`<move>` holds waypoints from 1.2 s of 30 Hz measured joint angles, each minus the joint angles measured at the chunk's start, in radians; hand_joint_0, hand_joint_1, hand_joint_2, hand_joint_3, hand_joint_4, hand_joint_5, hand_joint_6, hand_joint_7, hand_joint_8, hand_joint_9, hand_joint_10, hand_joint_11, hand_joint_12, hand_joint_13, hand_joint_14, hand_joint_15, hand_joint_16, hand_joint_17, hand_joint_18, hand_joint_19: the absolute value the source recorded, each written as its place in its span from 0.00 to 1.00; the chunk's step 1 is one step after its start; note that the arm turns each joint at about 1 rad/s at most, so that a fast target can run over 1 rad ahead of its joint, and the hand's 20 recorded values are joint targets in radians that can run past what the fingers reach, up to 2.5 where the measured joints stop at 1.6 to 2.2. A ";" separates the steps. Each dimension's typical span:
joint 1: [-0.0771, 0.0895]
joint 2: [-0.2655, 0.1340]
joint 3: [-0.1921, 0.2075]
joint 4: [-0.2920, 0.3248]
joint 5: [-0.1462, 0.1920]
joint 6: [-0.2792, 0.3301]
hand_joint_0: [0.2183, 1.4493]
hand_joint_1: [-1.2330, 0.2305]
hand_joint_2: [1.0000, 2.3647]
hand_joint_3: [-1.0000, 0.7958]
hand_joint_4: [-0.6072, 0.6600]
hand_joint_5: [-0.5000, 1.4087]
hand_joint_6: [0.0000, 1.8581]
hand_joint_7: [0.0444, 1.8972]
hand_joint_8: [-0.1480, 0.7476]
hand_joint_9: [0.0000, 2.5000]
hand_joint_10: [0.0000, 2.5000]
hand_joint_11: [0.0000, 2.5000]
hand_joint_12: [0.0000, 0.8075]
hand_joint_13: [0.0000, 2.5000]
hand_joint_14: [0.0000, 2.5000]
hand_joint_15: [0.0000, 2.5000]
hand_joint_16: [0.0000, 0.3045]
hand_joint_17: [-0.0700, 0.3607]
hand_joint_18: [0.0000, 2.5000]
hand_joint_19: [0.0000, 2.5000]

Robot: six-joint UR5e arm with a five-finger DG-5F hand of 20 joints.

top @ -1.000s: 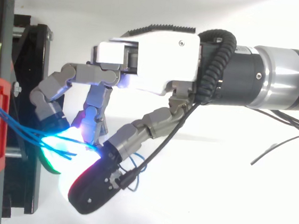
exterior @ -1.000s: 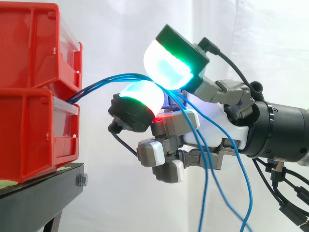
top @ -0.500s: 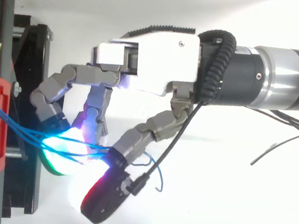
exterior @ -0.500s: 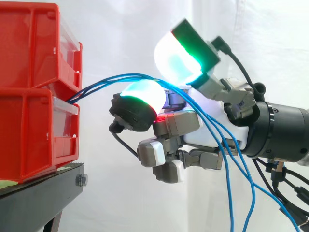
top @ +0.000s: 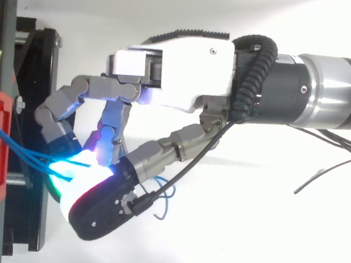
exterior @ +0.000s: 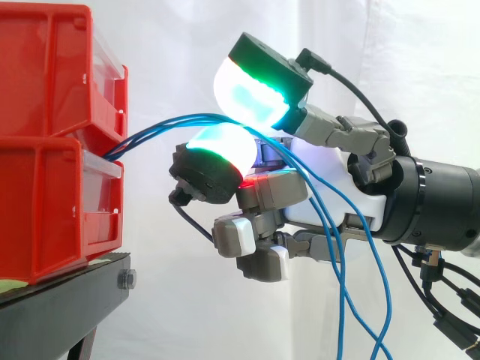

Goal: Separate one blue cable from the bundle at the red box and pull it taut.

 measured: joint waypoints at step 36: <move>-0.001 0.000 0.000 0.002 -0.013 0.000 0.30 0.51 0.00 0.28 0.67 0.20 0.44 0.70 0.64 0.50 0.01 0.40 0.53 0.42 0.01 0.26 0.19 0.46 0.45 0.32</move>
